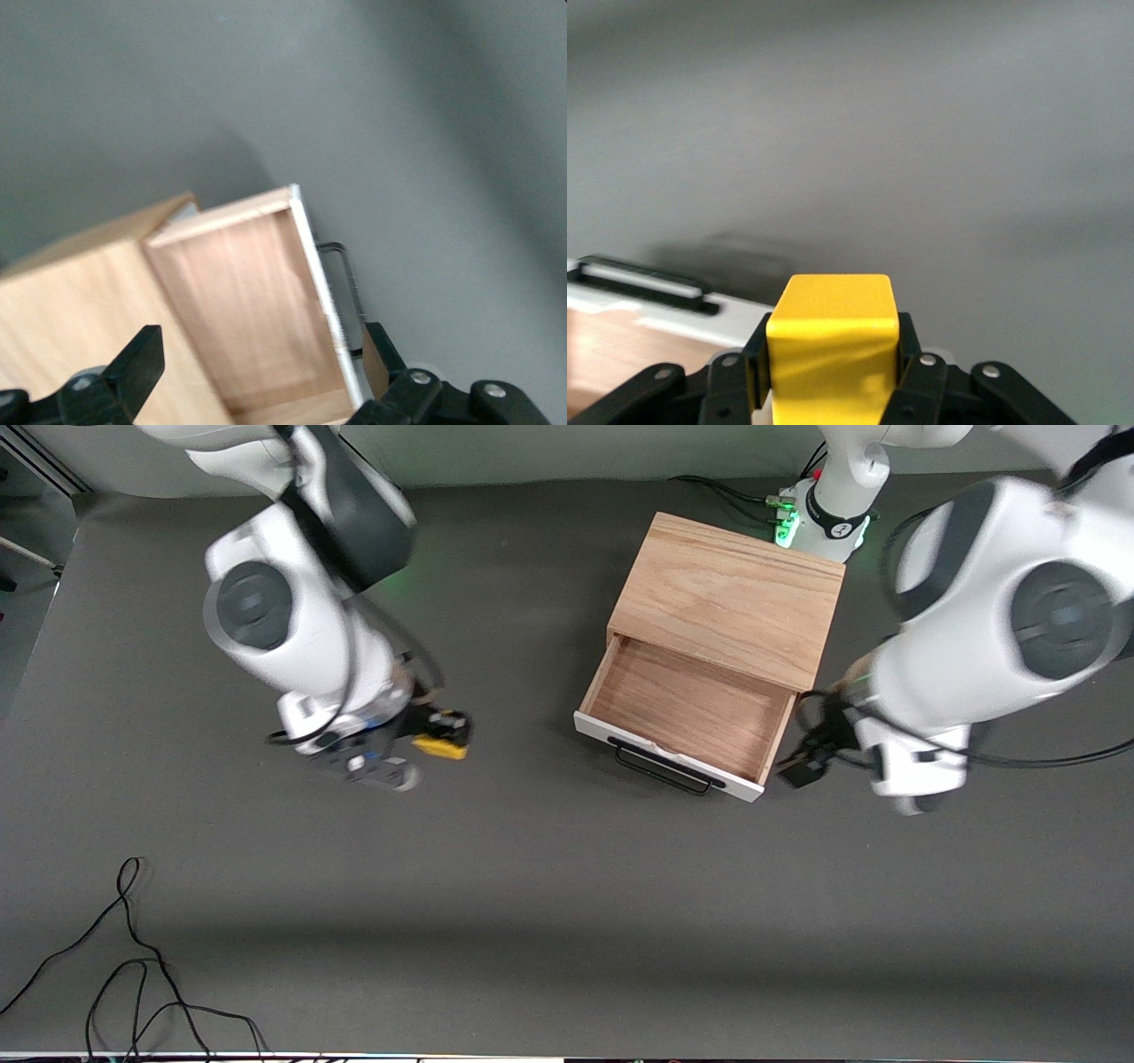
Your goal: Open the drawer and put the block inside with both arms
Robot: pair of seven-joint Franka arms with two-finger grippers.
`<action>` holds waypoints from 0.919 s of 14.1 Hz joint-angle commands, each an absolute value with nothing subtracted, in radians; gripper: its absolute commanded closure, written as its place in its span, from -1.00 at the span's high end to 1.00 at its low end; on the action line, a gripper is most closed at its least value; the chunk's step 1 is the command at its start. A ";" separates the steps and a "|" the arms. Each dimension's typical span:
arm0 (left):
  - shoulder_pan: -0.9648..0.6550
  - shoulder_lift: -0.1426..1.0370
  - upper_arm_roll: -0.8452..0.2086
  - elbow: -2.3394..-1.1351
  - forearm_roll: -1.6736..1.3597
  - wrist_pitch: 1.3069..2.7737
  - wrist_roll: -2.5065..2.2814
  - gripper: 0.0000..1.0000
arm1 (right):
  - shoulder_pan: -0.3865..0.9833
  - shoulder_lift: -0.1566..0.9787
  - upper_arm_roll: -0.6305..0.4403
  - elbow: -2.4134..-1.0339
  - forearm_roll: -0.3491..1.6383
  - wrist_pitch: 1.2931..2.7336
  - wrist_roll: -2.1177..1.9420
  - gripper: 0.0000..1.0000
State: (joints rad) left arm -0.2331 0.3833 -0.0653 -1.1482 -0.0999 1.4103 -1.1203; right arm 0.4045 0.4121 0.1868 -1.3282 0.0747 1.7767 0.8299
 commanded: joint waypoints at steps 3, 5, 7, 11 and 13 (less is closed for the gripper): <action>-0.069 0.232 -0.064 -1.293 -0.112 1.358 -0.726 1.00 | 0.628 0.642 0.179 -1.068 -0.050 1.867 1.023 -0.46; -0.025 0.181 -0.063 -1.351 -0.098 1.361 -0.564 1.00 | 0.681 0.728 0.179 -0.996 -0.093 1.923 1.054 -0.46; 0.017 0.137 -0.061 -1.400 -0.088 1.359 -0.401 1.00 | 0.715 0.765 0.179 -0.982 -0.095 2.007 1.089 -0.46; 0.006 0.054 -0.061 -1.494 -0.015 1.426 -0.210 1.00 | 0.784 0.822 0.175 -0.985 -0.100 2.065 1.208 -0.46; -0.001 0.022 -0.060 -1.537 -0.003 1.477 -0.110 1.00 | 0.787 0.827 0.178 -0.997 -0.097 2.063 1.236 -0.44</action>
